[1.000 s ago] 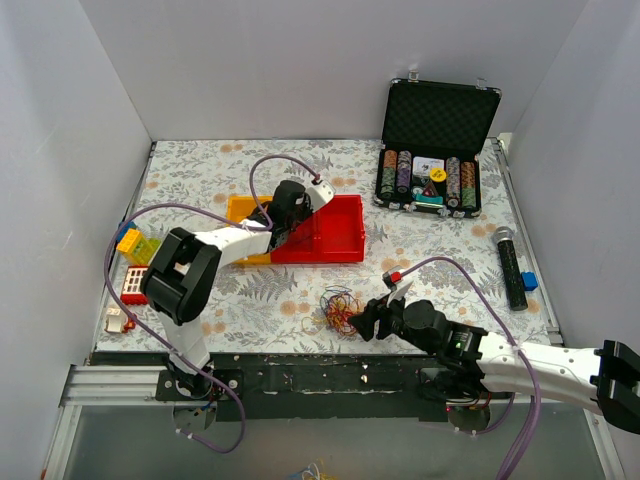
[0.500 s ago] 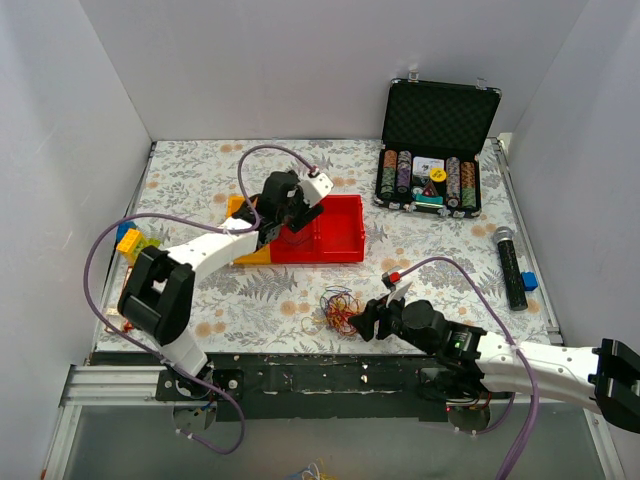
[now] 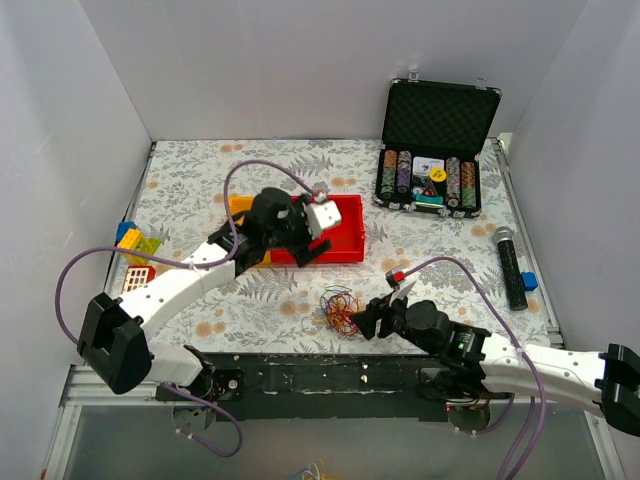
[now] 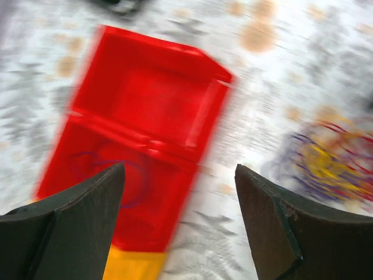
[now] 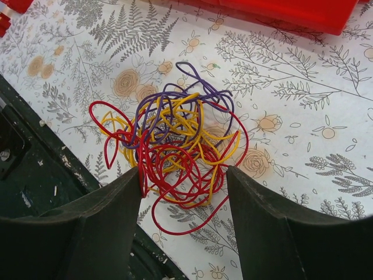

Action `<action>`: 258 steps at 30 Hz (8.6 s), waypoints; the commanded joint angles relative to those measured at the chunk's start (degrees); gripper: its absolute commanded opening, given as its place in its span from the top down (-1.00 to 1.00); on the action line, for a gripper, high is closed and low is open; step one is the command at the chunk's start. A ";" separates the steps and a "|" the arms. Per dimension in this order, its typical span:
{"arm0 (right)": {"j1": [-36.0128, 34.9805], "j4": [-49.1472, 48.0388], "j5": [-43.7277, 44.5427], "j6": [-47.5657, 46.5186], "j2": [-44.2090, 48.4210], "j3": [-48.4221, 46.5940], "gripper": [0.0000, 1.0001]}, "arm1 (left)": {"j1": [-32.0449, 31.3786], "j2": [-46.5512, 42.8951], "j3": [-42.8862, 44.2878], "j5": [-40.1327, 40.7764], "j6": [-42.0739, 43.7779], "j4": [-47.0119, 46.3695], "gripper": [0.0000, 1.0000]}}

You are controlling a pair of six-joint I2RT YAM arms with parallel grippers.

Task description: Untangle the cables

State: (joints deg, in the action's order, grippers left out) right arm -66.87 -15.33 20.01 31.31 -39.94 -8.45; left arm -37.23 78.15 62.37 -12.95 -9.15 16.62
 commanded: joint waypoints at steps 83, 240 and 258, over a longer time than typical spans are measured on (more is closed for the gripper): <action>-0.19 14.72 9.26 -8.62 12.70 -14.13 -0.67 | -12.86 -13.73 5.40 -9.02 2.99 8.87 1.00; 1.30 7.32 -9.35 0.76 -4.36 -5.95 -0.39 | 16.66 -5.55 2.22 18.67 -44.11 -22.42 1.00; 1.22 20.78 -6.05 2.79 0.92 -12.65 -0.45 | 17.63 -7.14 -1.11 10.67 -41.74 -24.71 1.00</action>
State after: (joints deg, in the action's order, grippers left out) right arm -65.34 6.35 10.50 33.56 -40.66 -20.51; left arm -19.62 73.23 61.23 1.28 -51.81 -7.40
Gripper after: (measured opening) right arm 0.723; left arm 0.017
